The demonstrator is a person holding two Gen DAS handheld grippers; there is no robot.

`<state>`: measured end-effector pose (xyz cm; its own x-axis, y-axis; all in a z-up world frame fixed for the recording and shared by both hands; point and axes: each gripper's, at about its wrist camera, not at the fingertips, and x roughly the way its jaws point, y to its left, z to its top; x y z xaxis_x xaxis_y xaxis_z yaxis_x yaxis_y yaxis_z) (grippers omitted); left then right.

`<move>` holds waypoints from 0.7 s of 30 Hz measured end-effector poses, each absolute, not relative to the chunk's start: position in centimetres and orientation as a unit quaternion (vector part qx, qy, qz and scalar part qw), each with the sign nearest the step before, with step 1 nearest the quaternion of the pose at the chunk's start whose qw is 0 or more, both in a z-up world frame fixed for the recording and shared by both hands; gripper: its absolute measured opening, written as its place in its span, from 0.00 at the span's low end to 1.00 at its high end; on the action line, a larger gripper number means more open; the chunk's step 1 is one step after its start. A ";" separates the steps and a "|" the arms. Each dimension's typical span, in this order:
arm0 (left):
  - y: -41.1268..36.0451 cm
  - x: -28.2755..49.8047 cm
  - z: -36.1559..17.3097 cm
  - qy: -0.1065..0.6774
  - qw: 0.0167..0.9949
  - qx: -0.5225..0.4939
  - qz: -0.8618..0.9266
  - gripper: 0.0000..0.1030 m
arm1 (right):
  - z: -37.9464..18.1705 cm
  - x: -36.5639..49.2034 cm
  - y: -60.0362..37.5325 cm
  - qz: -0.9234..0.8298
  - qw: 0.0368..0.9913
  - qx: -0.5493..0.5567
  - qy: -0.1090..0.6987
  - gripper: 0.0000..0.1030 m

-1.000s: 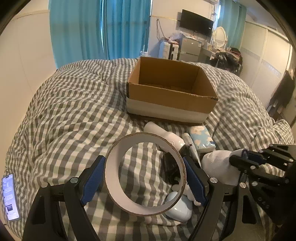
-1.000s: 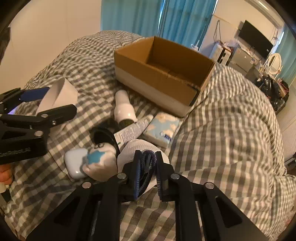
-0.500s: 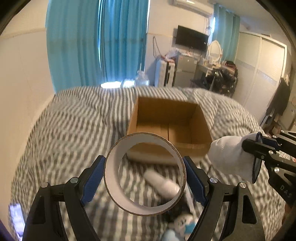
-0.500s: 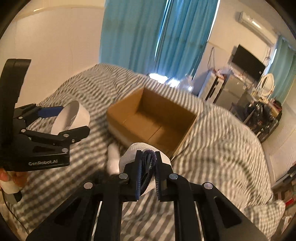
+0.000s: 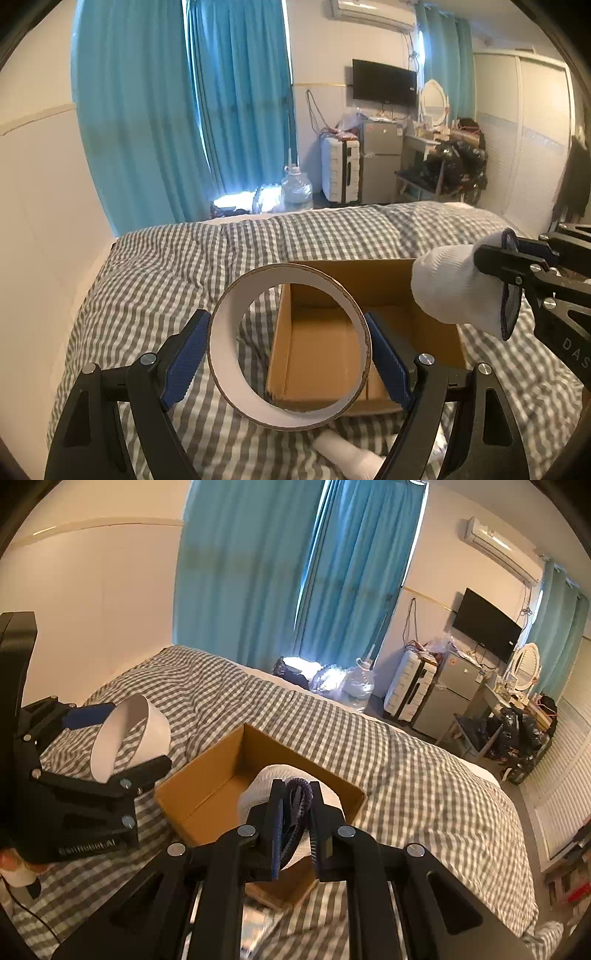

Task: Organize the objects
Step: 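Carry the tape roll and sock into the box and open both tools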

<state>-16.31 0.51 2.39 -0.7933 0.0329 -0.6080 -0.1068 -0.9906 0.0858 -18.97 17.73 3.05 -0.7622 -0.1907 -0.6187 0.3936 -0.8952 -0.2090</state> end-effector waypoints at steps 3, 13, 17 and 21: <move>1.3 -18.3 1.3 0.064 0.041 -0.324 0.943 0.82 | 2.0 -21.4 17.3 -0.921 0.164 0.315 0.162 0.11; 3.2 -22.8 -3.2 0.078 0.060 -0.354 0.930 0.82 | -3.0 -26.9 16.5 -0.906 0.172 0.351 0.162 0.11; 3.4 -23.4 -4.8 0.078 0.070 -0.365 0.925 0.82 | -5.1 -28.5 17.2 -0.899 0.179 0.374 0.143 0.11; 3.5 -23.9 -6.1 0.075 0.080 -0.374 0.921 0.83 | -6.4 -29.0 18.0 -0.893 0.187 0.391 0.124 0.12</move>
<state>-23.90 3.47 -6.12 -0.7067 0.0914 -0.7016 -0.2044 -0.9757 0.0788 -29.04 18.00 -6.36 -0.6246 -0.2359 -0.7444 0.4302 -0.8996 -0.0759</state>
